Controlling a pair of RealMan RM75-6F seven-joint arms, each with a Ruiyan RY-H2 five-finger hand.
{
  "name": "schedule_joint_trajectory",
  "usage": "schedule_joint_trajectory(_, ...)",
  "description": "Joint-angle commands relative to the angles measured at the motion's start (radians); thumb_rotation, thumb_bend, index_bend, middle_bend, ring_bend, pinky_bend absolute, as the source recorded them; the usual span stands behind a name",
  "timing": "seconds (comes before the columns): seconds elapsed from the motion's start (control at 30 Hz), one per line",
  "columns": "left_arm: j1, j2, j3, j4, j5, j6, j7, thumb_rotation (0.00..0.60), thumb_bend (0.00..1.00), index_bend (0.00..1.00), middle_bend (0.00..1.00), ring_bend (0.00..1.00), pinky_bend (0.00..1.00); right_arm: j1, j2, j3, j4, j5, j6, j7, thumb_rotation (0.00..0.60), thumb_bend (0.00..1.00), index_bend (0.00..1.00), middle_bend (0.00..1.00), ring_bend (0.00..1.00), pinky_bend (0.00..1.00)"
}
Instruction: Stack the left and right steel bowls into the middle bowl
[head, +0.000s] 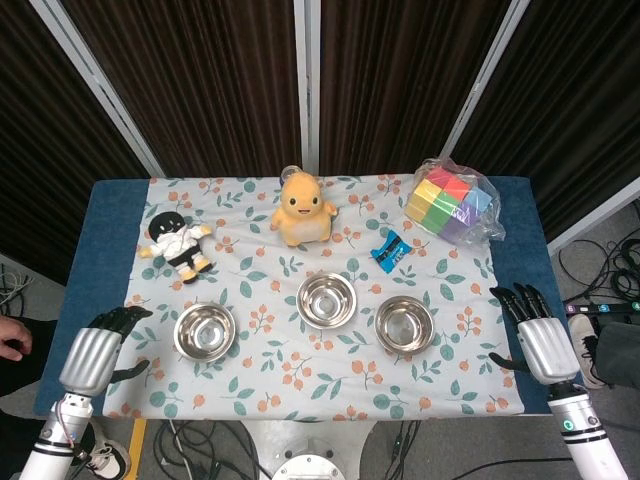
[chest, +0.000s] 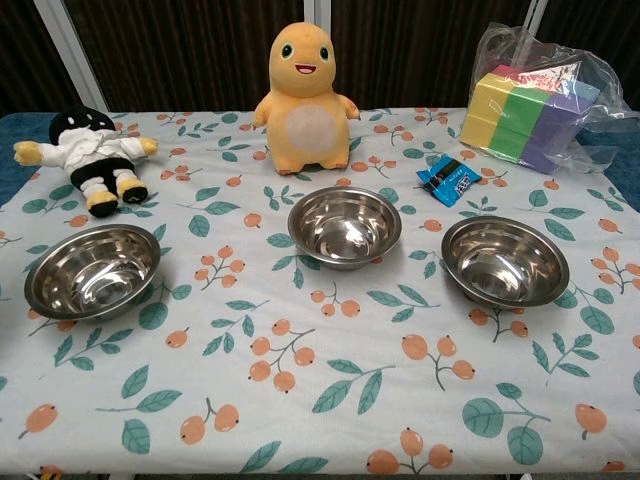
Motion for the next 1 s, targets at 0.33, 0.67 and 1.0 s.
schedule_joint_trajectory(0.33, -0.005, 0.01, 0.007, -0.014, 0.012, -0.007, 0.01, 0.6, 0.09, 0.31, 0.36, 0.27, 0.36, 0.003, 0.024, 0.01, -0.043, -0.014, 0.021, -0.019, 0.6, 0.0, 0.08, 0.12, 0.0, 0.0)
schedule_joint_trajectory(0.67, -0.037, 0.044, 0.072, -0.058, 0.034, -0.126, 0.105, 0.6, 0.1, 0.31, 0.36, 0.27, 0.38, 0.015, 0.059, 0.032, -0.151, -0.004, 0.018, -0.09, 0.6, 0.0, 0.08, 0.12, 0.0, 0.0)
schedule_joint_trajectory(1.0, -0.081, -0.018, 0.093, -0.061, 0.114, -0.19, 0.198, 0.6, 0.1, 0.32, 0.36, 0.28, 0.39, 0.017, 0.069, 0.03, -0.151, 0.022, -0.006, -0.105, 0.6, 0.0, 0.08, 0.12, 0.0, 0.0)
